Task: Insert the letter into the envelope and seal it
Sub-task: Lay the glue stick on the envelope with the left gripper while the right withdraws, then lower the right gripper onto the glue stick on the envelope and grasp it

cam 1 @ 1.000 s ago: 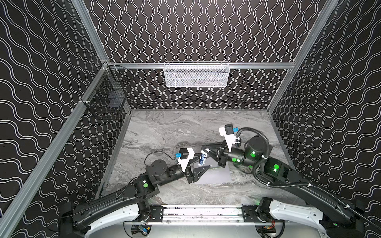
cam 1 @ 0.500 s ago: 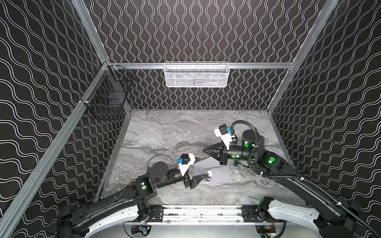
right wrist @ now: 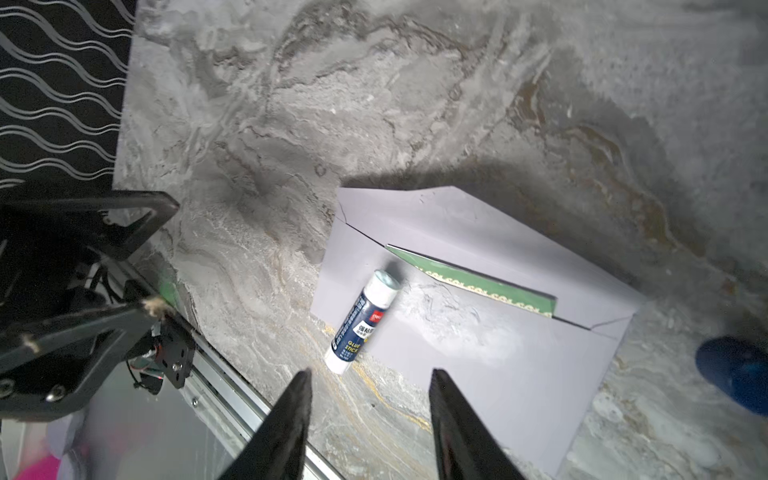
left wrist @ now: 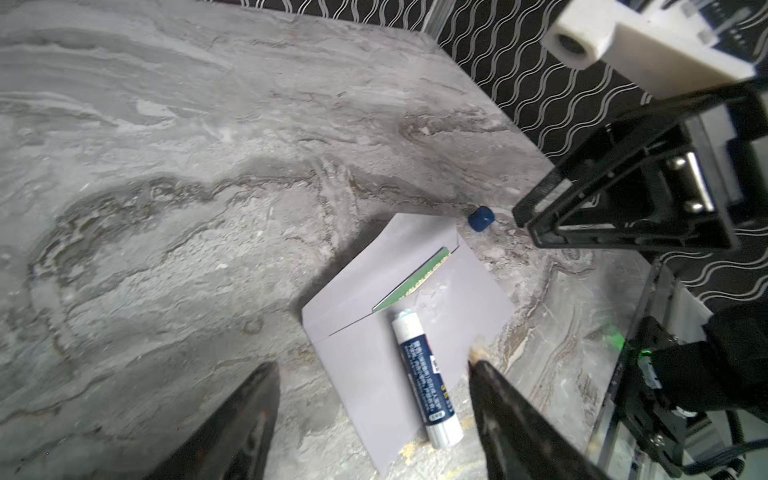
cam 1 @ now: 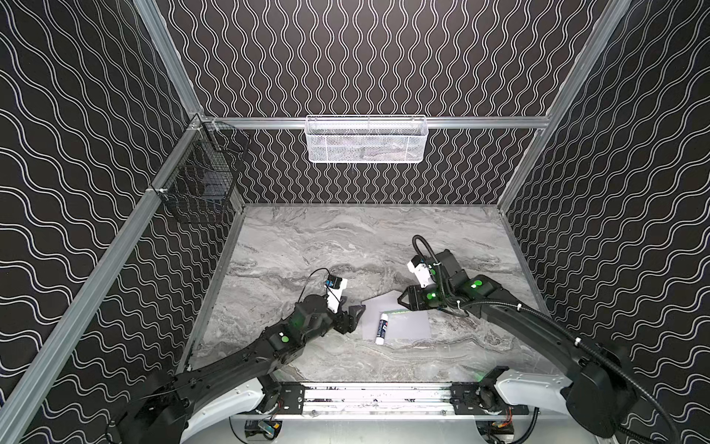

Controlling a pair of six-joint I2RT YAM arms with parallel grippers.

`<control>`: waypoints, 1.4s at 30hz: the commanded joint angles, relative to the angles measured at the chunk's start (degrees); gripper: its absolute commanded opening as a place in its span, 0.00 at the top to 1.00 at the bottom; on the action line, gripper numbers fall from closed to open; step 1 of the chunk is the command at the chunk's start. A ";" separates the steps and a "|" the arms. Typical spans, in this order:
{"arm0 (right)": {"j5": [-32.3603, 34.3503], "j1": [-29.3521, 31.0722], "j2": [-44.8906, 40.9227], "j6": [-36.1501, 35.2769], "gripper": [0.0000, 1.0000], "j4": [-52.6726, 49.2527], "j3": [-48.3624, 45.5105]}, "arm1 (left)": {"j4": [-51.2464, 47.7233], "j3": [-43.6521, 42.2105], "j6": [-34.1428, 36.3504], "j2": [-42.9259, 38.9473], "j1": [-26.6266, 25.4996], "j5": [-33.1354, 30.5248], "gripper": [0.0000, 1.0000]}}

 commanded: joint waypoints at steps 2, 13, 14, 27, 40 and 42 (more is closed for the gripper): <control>5.82 5.78 -0.81 15.60 0.45 0.23 -2.86 | -6.14 1.08 -3.56 0.02 0.45 -0.19 0.24; 12.41 11.65 13.46 25.55 0.40 0.17 3.38 | -16.31 1.50 -6.78 -2.04 1.06 -1.04 0.21; 12.02 11.90 15.07 25.25 0.40 -0.19 4.48 | -16.43 1.12 -6.98 -2.68 1.08 -1.04 0.20; 9.76 15.70 28.16 23.12 0.60 -1.86 8.69 | -16.90 -1.39 -7.64 -6.14 1.10 0.04 0.18; 11.97 17.63 29.50 19.24 0.81 -4.34 10.17 | -17.56 -0.93 -7.88 -6.60 1.14 -0.52 0.18; 11.05 17.04 27.30 17.01 0.84 -2.52 9.79 | -17.10 -0.70 -8.37 -6.75 1.17 -0.22 0.18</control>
